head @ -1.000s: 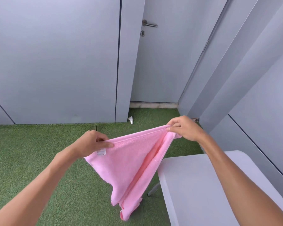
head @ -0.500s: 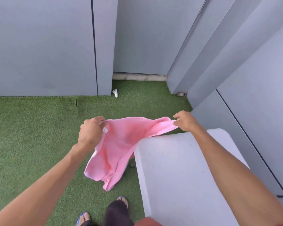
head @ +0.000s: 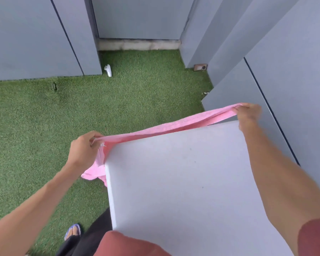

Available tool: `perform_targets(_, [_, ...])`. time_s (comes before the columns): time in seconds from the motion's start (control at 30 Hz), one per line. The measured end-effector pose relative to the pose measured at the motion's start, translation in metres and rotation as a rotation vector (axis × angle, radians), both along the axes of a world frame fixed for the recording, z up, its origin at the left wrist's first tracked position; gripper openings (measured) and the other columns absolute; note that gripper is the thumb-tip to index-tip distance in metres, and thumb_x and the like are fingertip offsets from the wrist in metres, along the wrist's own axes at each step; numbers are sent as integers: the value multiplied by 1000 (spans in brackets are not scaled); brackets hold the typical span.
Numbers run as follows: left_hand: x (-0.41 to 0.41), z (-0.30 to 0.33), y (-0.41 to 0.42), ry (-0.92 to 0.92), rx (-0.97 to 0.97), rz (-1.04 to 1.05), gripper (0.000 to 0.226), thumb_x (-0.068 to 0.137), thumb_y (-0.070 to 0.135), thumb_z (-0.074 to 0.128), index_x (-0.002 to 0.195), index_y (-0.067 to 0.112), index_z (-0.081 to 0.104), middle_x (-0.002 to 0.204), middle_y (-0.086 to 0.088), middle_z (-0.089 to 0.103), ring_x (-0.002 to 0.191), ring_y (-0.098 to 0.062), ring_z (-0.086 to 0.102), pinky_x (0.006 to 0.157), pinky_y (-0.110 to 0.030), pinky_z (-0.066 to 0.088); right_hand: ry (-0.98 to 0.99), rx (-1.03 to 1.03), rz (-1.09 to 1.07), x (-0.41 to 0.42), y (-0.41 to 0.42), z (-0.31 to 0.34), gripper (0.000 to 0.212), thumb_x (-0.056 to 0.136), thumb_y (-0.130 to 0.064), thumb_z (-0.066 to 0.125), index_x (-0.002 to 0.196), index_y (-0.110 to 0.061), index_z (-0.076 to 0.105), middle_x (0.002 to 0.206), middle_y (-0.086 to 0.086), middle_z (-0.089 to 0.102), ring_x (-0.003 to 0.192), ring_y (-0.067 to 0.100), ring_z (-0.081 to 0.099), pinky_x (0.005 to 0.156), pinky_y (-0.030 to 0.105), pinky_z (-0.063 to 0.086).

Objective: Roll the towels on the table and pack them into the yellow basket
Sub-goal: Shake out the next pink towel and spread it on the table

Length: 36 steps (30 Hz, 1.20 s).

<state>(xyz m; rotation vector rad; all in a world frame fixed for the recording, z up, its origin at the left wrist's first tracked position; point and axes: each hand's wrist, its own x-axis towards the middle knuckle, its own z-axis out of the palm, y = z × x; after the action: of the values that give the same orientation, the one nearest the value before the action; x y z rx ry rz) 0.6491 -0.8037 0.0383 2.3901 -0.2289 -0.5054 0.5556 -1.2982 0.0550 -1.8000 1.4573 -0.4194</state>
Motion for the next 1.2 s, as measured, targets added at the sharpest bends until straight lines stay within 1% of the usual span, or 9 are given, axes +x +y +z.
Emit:
perform_targets(0.07, [-2, -1, -5, -46, -2, 4, 19, 94, 10, 56, 109, 13, 67, 85, -1, 62, 57, -27, 60, 40, -26, 43, 1, -151, -63, -7, -26, 6, 26, 76, -1, 63, 101, -1, 72, 82, 3, 67, 80, 12, 57, 60, 11, 43])
perform_targets(0.13, [-7, -4, -13, -89, -12, -8, 19, 93, 13, 58, 109, 15, 67, 87, -1, 64, 60, -29, 63, 40, -24, 44, 24, -263, -51, -16, -45, 10, 32, 77, -3, 58, 106, -3, 71, 101, 11, 71, 86, 13, 60, 56, 3, 38])
perform_targets(0.27, [-33, -10, -21, -173, -3, -87, 10, 92, 17, 60, 98, 15, 67, 81, 4, 65, 72, -17, 63, 59, -31, 48, 160, -347, 146, -51, -56, -19, 32, 76, -5, 54, 102, 2, 71, 101, 24, 70, 96, 33, 66, 73, 27, 47])
perform_targets(0.47, [-57, -24, -6, -209, 102, -86, 9, 92, 20, 59, 98, 14, 60, 89, -2, 64, 74, -21, 60, 68, -46, 51, 194, -456, 265, -83, -53, -44, 17, 80, 3, 61, 94, 8, 69, 93, 30, 68, 89, 40, 65, 79, 39, 46])
perform_targets(0.57, [-64, -24, -6, -220, 106, -41, 9, 91, 18, 62, 97, 12, 63, 89, -2, 65, 77, -23, 61, 74, -50, 51, 327, -492, 298, -90, -60, -45, 14, 82, 4, 58, 90, 11, 68, 90, 33, 66, 86, 43, 63, 79, 44, 47])
perform_targets(0.7, [-74, -22, -4, -214, 32, 8, 7, 86, 14, 68, 81, 12, 64, 80, 0, 65, 74, -20, 61, 71, -41, 51, 498, -481, 284, -111, -59, -53, 15, 85, 8, 52, 79, 15, 63, 84, 38, 60, 79, 45, 60, 63, 37, 35])
perform_targets(0.9, [-102, -33, 13, -179, -35, 4, 13, 84, 11, 70, 75, 14, 61, 74, 3, 64, 75, -15, 61, 67, -14, 41, 622, -410, 265, -154, -55, -55, 19, 90, 1, 52, 92, 15, 65, 96, 38, 62, 94, 48, 60, 78, 46, 48])
perform_targets(1.1, [-148, -40, 30, -160, -69, -2, 16, 84, 14, 70, 73, 17, 58, 71, 4, 65, 75, -15, 62, 67, -21, 43, 619, -321, 145, -227, -33, -52, 23, 93, -2, 48, 96, 12, 66, 97, 35, 63, 97, 47, 60, 79, 44, 48])
perform_targets(1.2, [-181, -44, 38, -201, -73, -15, 21, 83, 11, 71, 70, 18, 56, 70, 6, 64, 72, -8, 59, 66, -11, 39, 572, -301, 82, -270, -21, -55, 23, 94, -5, 49, 101, 8, 67, 100, 32, 65, 97, 45, 61, 79, 44, 49])
